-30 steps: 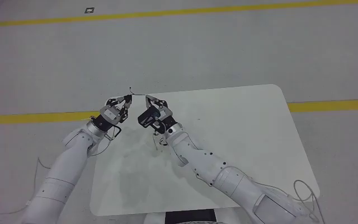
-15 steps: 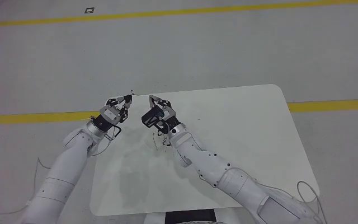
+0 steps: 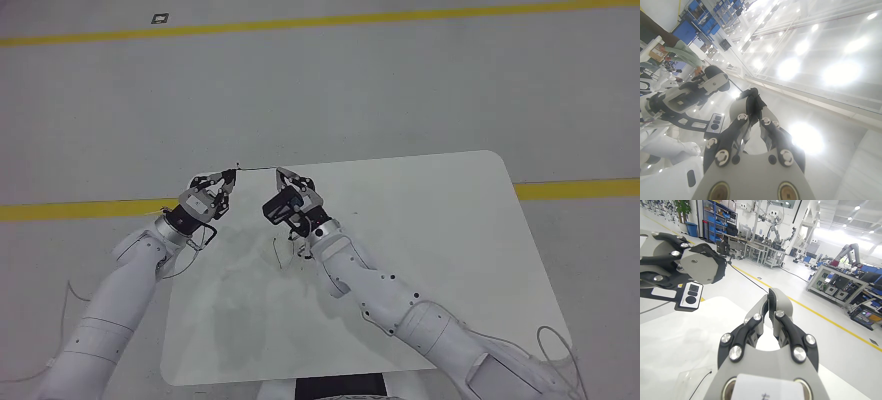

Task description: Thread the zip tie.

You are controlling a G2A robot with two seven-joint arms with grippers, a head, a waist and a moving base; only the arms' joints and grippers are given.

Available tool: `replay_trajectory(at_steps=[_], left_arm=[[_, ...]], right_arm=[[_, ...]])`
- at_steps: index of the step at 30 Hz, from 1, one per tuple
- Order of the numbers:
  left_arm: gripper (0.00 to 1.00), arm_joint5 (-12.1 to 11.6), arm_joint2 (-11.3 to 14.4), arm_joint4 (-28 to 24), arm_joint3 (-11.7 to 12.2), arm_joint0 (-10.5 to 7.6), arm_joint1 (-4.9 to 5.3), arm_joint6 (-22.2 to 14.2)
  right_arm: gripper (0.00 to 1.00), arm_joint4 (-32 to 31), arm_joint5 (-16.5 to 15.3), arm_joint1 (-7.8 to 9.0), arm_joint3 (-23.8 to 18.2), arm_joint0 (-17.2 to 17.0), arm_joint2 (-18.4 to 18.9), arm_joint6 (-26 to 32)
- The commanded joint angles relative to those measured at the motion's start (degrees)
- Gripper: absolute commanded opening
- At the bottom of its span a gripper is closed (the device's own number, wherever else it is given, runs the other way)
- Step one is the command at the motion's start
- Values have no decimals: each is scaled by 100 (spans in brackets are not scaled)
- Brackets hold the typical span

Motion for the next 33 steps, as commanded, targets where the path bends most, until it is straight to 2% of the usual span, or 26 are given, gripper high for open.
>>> replay_trajectory(at_steps=[1, 8, 12, 13, 14, 22, 33], left_arm=[[0, 0, 0, 0, 0, 0, 0, 0], [0, 0, 0, 0, 0, 0, 0, 0], [0, 0, 0, 0, 0, 0, 0, 0], [0, 0, 0, 0, 0, 0, 0, 0], [0, 0, 0, 0, 0, 0, 0, 0], [0, 0, 0, 0, 0, 0, 0, 0], [0, 0, 0, 0, 0, 0, 0, 0]], right_arm=[[0, 0, 0, 19, 4, 21, -93, -13], [0, 0, 0, 110, 162, 246, -609, 124], [0, 0, 0, 184, 198, 343, -783, 211], [36, 0, 0, 202, 188, 358, -805, 236], [100, 0, 0, 217, 168, 355, -813, 262], [100, 0, 0, 335, 4, 429, -1000, 339], [100, 0, 0, 282, -41, 601, -1051, 231]])
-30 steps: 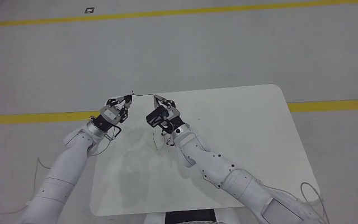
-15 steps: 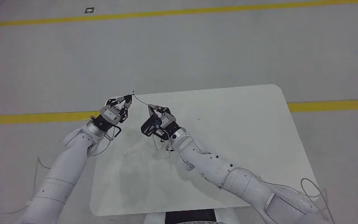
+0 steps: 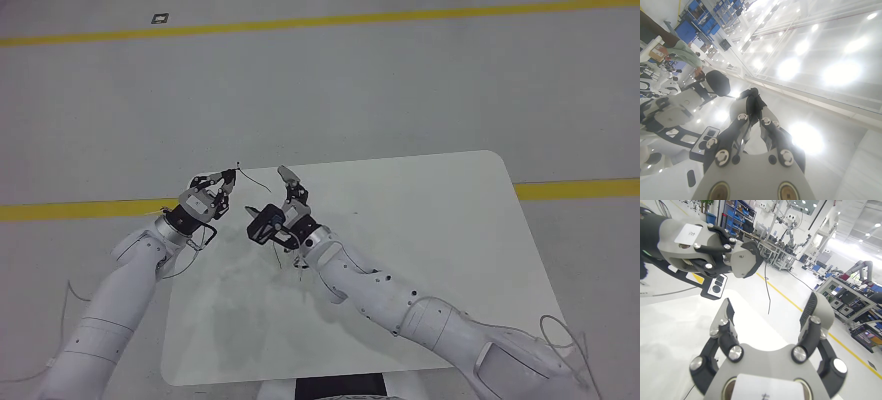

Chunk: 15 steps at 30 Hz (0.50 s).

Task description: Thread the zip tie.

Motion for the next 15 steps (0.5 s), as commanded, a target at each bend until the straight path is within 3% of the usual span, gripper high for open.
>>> replay_trajectory(at_steps=[1, 3, 5, 7, 13, 15], left_arm=[[0, 0, 0, 0, 0, 0, 0, 0], [0, 0, 0, 0, 0, 0, 0, 0], [0, 0, 0, 0, 0, 0, 0, 0], [0, 0, 0, 0, 0, 0, 0, 0], [0, 0, 0, 0, 0, 0, 0, 0], [0, 0, 0, 0, 0, 0, 0, 0]], right_arm=[[100, 0, 0, -27, 15, 67, -44, -10], [99, 0, 0, -70, 54, 115, -65, -14], [69, 0, 0, -111, 106, 157, -74, -23], [49, 0, 0, -158, 196, 206, -91, -34], [38, 0, 0, -263, 390, 222, -18, -30], [30, 0, 0, -288, 410, 196, 24, -58]])
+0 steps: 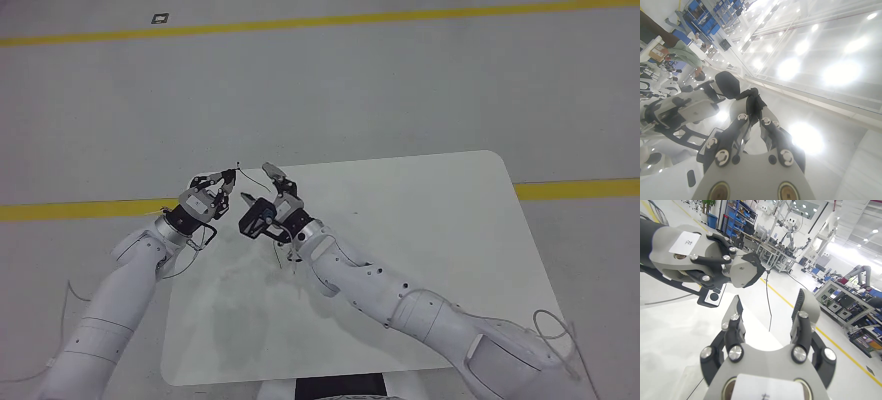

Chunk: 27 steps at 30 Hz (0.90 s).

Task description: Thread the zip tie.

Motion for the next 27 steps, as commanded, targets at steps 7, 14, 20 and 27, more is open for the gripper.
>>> replay_trajectory(at_steps=[7, 14, 20, 27], left_arm=[[0, 0, 0, 0, 0, 0, 0, 0], [0, 0, 0, 0, 0, 0, 0, 0], [0, 0, 0, 0, 0, 0, 0, 0], [0, 0, 0, 0, 0, 0, 0, 0]], right_arm=[[24, 95, -12, -121, 26, -176, 238, -229], [21, 0, -121, -226, 89, -216, 366, -253], [16, 0, -187, -298, 191, -170, 399, -319], [0, 0, -244, -378, 329, -115, 418, -386]])
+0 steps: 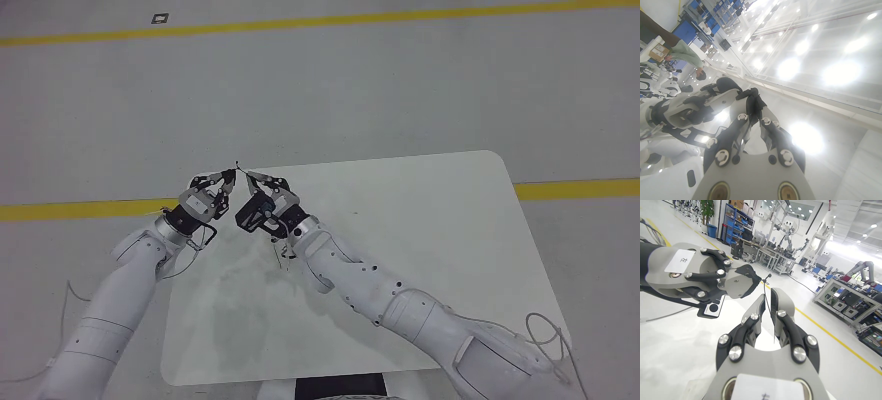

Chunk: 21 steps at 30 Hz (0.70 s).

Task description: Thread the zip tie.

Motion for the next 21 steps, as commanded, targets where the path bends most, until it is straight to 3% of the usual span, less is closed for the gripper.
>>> replay_trajectory(at_steps=[1, 10, 21], left_arm=[[0, 0, 0, 0, 0, 0, 0, 0], [0, 0, 0, 0, 0, 0, 0, 0], [0, 0, 0, 0, 0, 0, 0, 0]], right_arm=[[0, 0, -9, -19, 40, 11, -9, -17], [0, 0, 111, 57, 184, 218, -341, -76], [0, 0, 239, 409, 16, 570, -1027, 158]])
